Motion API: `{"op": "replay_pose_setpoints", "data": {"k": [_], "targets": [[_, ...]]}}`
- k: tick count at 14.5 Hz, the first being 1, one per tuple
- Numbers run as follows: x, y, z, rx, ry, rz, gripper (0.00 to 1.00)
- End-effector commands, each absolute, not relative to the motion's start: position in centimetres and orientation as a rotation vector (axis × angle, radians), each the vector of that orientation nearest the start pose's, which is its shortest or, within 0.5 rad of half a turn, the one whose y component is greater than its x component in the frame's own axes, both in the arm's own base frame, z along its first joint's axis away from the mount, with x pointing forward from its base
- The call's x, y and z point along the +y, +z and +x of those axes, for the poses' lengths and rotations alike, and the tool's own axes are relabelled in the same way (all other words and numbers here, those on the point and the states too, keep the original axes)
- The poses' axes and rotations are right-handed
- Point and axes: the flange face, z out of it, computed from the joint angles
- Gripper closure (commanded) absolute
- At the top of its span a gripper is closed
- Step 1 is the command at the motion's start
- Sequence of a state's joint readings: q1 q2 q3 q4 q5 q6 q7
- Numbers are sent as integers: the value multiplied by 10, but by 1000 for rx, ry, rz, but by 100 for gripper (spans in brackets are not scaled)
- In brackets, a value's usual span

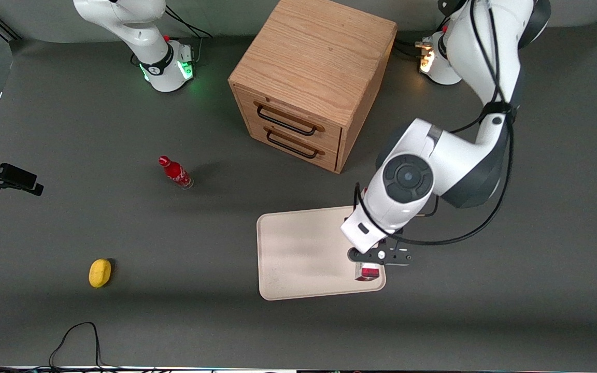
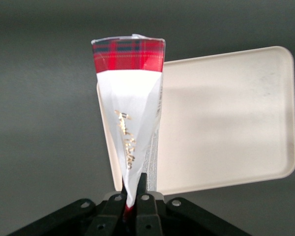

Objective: Place red cookie box on tray
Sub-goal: 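Carry the hanging box with the left gripper over the cream tray, then lower the box onto the tray and open the left gripper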

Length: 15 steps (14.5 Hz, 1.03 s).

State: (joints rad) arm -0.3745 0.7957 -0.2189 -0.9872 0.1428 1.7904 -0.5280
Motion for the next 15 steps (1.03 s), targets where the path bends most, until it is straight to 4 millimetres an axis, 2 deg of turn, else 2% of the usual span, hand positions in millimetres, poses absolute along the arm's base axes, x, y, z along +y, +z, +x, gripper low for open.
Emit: {"op": "replay_pose_setpoints", "data": {"k": [1,2,4,6,8,10,15], "targets": [[-374,349,671,-66,-59,-3172,100],[-376,334,672,-65,-58,-3172,100],[-375,318,671,-66,-27,-3163,100],[-367,298,669,-80,5,-3142,100],[-359,284,672,-213,-3,-3132,100],[-358,271,670,-234,9,-3129,100],[-358,262,669,-246,23,-3122,100]]}}
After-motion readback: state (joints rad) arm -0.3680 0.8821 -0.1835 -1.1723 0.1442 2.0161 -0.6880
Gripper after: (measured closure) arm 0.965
